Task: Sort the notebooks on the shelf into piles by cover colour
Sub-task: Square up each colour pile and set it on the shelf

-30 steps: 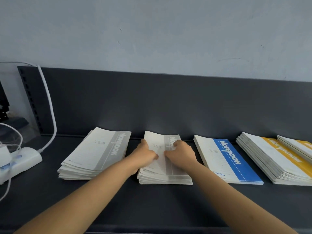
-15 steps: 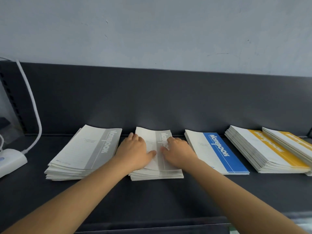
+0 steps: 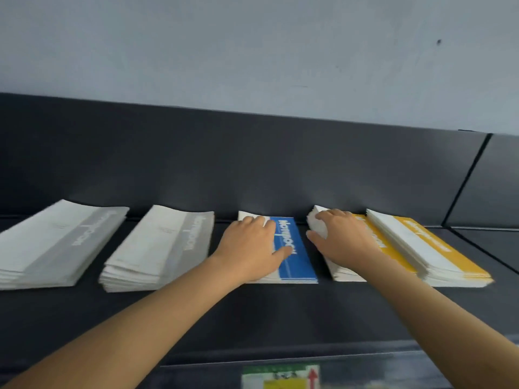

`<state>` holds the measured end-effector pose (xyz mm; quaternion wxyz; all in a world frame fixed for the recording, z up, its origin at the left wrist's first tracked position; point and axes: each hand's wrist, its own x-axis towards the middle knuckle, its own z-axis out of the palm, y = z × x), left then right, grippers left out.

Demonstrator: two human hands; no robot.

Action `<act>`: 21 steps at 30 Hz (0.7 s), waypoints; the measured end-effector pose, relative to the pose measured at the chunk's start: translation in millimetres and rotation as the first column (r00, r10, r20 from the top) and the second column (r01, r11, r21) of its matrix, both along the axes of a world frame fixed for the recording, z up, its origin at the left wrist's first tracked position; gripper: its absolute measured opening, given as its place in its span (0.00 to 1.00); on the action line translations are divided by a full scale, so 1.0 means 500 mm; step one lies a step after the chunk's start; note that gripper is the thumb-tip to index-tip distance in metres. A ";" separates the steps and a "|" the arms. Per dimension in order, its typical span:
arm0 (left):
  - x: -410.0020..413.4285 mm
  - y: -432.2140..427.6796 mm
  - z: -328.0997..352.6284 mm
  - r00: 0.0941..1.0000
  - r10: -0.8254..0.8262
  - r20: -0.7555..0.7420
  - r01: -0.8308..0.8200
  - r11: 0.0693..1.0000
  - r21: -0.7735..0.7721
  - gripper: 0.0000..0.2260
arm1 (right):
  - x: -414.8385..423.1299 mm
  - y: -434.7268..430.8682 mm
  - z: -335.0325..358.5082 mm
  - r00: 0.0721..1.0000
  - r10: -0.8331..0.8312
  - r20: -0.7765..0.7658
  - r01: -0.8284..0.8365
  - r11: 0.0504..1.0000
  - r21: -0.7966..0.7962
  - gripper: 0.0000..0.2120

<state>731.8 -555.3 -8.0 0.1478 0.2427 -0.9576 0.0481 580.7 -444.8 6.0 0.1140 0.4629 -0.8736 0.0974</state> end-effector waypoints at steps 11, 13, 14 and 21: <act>-0.288 0.165 -0.023 0.976 0.216 -0.002 -0.125 0.570 0.812 0.42 | -0.275 0.198 -0.012 0.946 -0.268 0.180 0.244 0.959 0.147 0.31; -0.306 0.164 -0.034 0.960 0.280 -0.014 -0.137 0.512 0.848 0.43 | -0.291 0.208 -0.025 0.920 -0.280 0.272 0.240 0.955 0.174 0.33; -0.313 0.162 -0.038 0.953 0.303 -0.024 -0.136 0.495 0.858 0.42 | -0.296 0.210 -0.031 0.906 -0.287 0.313 0.241 0.954 0.178 0.33; -0.330 0.163 -0.039 0.949 0.316 0.011 -0.179 0.510 0.841 0.40 | -0.328 0.225 -0.042 0.906 -0.263 0.332 0.206 0.958 0.198 0.30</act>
